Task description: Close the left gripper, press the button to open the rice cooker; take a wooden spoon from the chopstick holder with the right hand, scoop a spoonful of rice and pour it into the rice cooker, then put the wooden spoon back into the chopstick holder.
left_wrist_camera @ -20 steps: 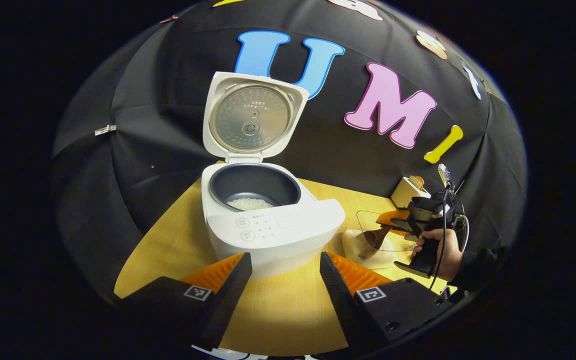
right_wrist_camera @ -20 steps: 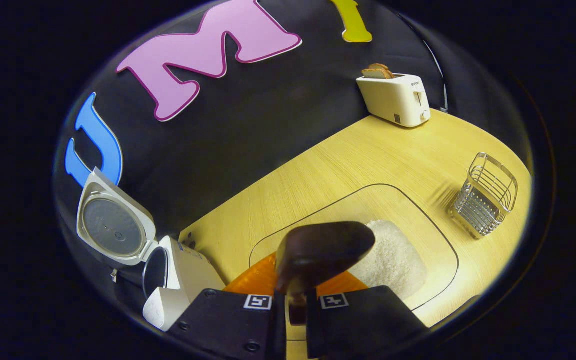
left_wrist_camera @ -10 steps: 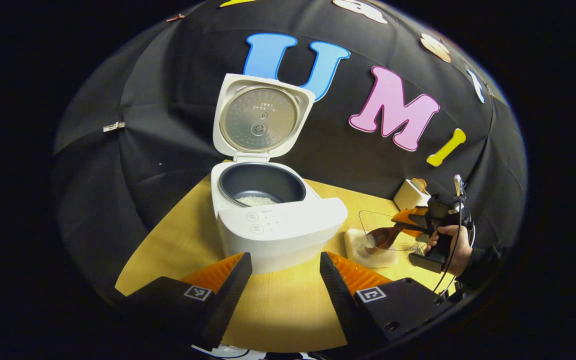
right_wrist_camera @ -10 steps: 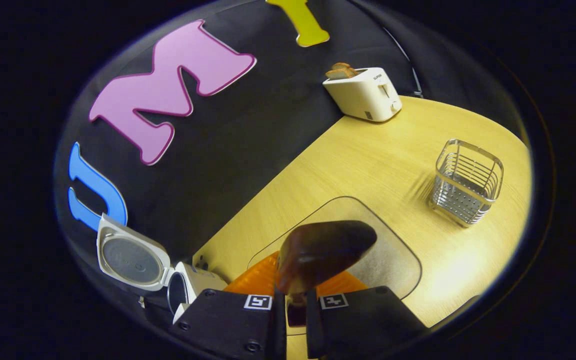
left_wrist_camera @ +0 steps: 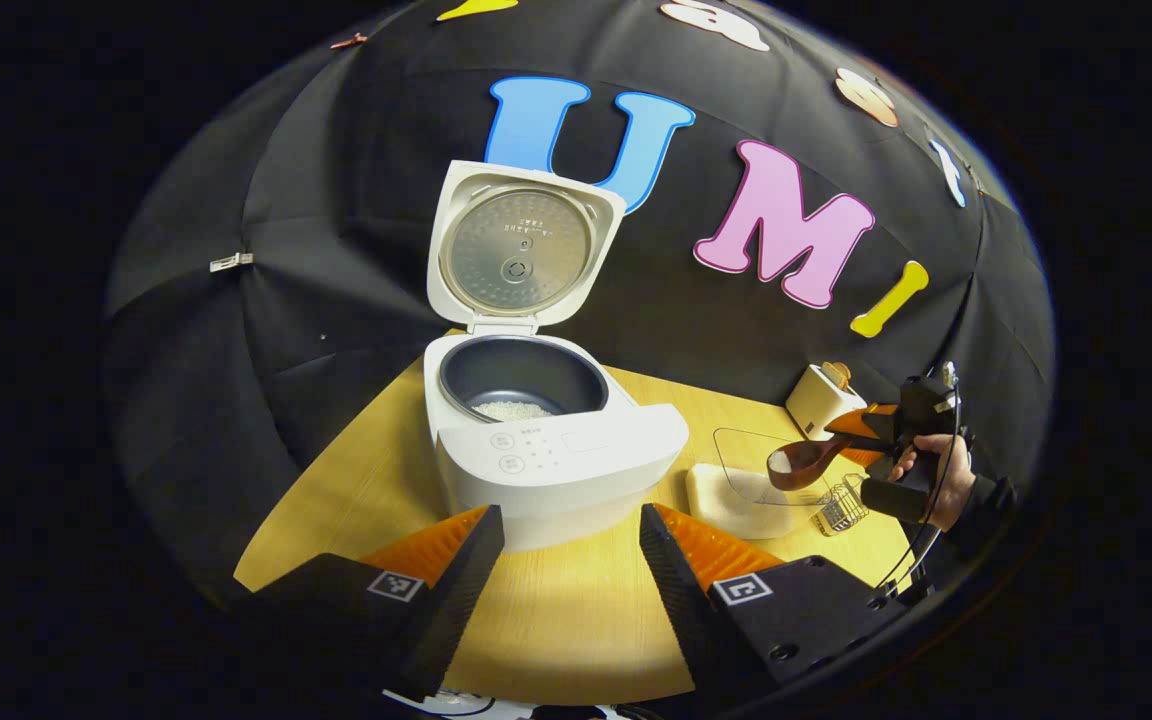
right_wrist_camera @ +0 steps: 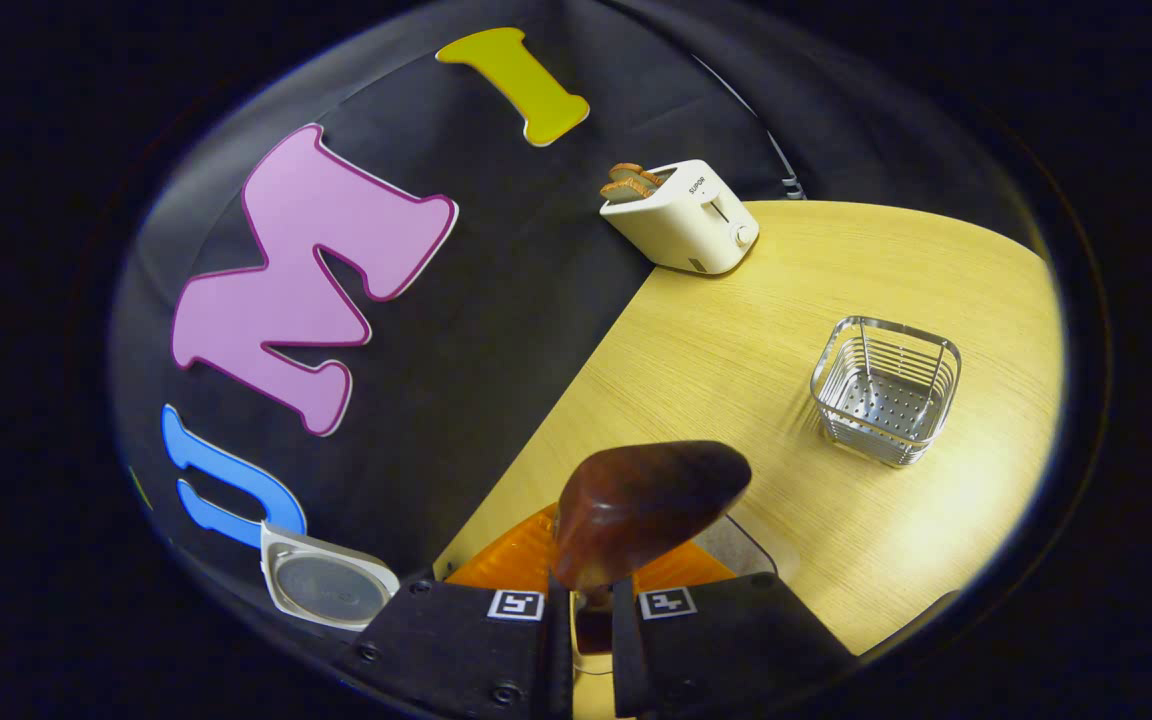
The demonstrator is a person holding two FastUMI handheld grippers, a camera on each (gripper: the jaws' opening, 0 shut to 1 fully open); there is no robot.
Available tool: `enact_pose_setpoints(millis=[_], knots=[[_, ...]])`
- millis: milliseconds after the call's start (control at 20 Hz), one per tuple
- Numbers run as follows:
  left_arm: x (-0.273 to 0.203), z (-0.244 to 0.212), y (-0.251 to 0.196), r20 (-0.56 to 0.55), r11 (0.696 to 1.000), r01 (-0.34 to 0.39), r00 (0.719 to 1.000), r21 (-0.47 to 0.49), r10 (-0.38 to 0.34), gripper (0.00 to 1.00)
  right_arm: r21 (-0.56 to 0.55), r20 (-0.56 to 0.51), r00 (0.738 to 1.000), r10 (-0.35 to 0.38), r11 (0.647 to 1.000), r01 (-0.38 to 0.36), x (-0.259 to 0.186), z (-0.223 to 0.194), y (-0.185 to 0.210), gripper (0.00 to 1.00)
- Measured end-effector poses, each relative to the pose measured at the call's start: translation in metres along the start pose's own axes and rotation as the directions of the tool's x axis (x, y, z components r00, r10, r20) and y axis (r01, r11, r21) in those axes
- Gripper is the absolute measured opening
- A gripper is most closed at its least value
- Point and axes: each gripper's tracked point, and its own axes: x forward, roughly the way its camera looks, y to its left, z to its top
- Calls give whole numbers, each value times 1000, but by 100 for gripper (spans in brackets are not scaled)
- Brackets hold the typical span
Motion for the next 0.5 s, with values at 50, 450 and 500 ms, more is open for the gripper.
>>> enact_pose_setpoints(millis=[50, 450, 500], knots=[[1, -1, -2, 2, 1000, 1, 1000, 1, -1, 89, 10, 0, 1000, 9, 1000, -9, -4, 4, 6, 20], [-3, -1, 1, 19, 1000, -20, 1000, -21, 20, 89, -28, -53, 988, 146, 989, -147, -19, 5, 94, 20], [-4, 0, 2, 23, 999, -26, 999, -25, 26, 89, -30, -65, 984, 163, 986, -166, -19, 2, 105, 20]])
